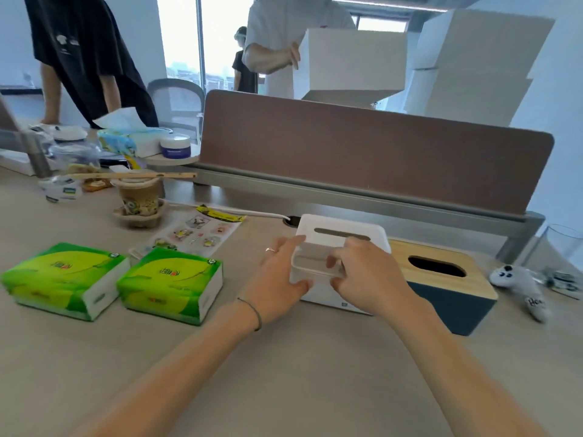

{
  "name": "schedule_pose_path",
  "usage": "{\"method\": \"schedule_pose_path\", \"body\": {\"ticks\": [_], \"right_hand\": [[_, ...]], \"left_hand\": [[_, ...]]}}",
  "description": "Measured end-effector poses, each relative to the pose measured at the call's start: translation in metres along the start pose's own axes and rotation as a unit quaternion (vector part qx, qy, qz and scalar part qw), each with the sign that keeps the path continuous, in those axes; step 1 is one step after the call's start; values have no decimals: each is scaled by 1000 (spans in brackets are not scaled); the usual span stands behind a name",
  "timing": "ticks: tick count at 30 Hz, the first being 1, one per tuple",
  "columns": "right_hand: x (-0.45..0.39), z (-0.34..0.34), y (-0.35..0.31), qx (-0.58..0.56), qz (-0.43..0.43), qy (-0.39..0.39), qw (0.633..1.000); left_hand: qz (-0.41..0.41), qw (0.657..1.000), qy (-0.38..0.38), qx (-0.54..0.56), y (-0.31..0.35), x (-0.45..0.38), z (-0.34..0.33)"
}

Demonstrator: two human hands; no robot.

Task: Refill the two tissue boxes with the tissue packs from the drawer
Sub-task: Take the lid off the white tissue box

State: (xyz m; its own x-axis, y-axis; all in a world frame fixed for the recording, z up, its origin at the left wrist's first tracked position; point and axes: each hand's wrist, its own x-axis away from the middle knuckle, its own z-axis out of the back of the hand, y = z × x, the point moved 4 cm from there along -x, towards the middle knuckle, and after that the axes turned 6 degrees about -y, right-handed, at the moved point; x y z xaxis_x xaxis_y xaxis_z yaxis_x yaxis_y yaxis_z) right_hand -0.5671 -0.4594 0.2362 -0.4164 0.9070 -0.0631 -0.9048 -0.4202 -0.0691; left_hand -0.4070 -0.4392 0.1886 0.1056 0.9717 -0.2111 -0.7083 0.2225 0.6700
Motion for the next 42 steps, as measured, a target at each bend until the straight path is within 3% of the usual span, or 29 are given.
{"method": "schedule_pose_path", "body": {"ticks": [3, 7, 14, 18, 32, 39, 42], "right_hand": [[5, -6, 13, 41, 5, -18, 999], [4, -22, 9, -32, 18, -53, 998], [12, -36, -5, -87, 22, 17, 996], [18, -40, -24, -90, 31, 34, 995], [31, -34, -38, -82, 44, 88, 992], [30, -29, -32, -156, 64, 79, 983], [34, -26, -32, -111, 69, 104, 986]], "left_hand": [[7, 994, 34, 102, -3, 1, -10], [20, 986, 41, 162, -10, 0, -25], [24, 977, 83, 194, -24, 14, -29], [46, 967, 56, 246, -46, 26, -31], [83, 974, 92, 190, -45, 42, -23], [90, 970, 86, 208, -44, 44, -23], [86, 970, 76, 215, -45, 43, -23]]}}
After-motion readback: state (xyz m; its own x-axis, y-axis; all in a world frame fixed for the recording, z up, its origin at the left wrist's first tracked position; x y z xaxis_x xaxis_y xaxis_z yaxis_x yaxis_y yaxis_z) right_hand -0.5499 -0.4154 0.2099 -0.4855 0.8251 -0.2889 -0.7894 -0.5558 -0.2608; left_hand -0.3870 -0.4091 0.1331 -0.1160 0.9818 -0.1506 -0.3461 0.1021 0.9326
